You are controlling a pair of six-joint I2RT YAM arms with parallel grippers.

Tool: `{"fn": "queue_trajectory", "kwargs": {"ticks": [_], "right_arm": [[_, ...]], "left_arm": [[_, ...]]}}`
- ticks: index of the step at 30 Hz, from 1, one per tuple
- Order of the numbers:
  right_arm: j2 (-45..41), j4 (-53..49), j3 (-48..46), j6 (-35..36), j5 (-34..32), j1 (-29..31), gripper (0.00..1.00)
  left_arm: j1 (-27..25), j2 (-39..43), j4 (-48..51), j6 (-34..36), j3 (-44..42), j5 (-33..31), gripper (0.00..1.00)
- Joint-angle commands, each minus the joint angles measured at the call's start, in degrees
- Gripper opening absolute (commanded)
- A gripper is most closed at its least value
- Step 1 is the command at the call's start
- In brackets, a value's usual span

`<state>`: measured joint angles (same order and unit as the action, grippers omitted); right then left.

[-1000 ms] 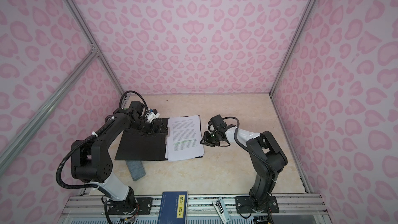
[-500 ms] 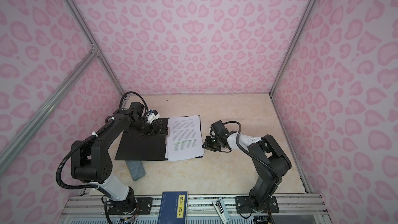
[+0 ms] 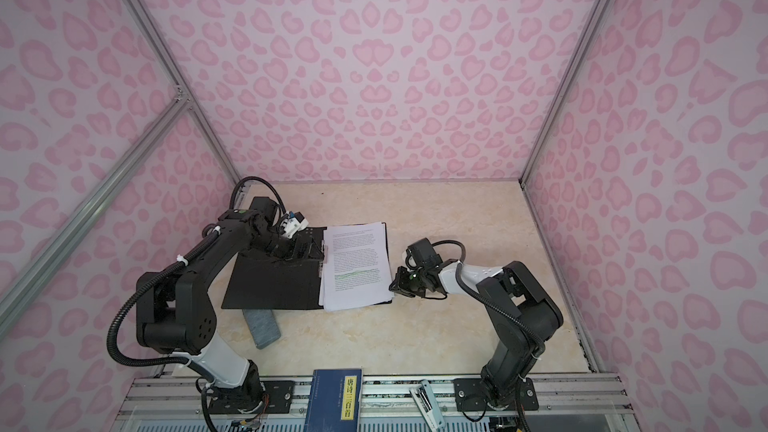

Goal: Put the files into the folder

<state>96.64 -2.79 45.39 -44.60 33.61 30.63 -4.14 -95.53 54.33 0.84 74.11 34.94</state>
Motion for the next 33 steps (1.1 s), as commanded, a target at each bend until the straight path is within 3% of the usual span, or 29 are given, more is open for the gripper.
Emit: {"fn": "queue_trajectory", "kwargs": {"ticks": [1,18,33], "right_arm": [[-0.47,1.94,-0.81,-1.14,1.49,0.04,0.13],[-0.75,7.86,-3.36,-5.07,5.37,0.65,0.04],[-1.99,15.41,-6.80,-9.79,4.80,0.72,0.00]], "left_arm": [[0.06,0.69,1.19,0.30,0.16,1.10,0.98],[0.01,0.52,1.22,0.13,0.25,1.80,0.99],[0.02,0.34,0.78,-0.49,0.26,2.06,0.98]]}}
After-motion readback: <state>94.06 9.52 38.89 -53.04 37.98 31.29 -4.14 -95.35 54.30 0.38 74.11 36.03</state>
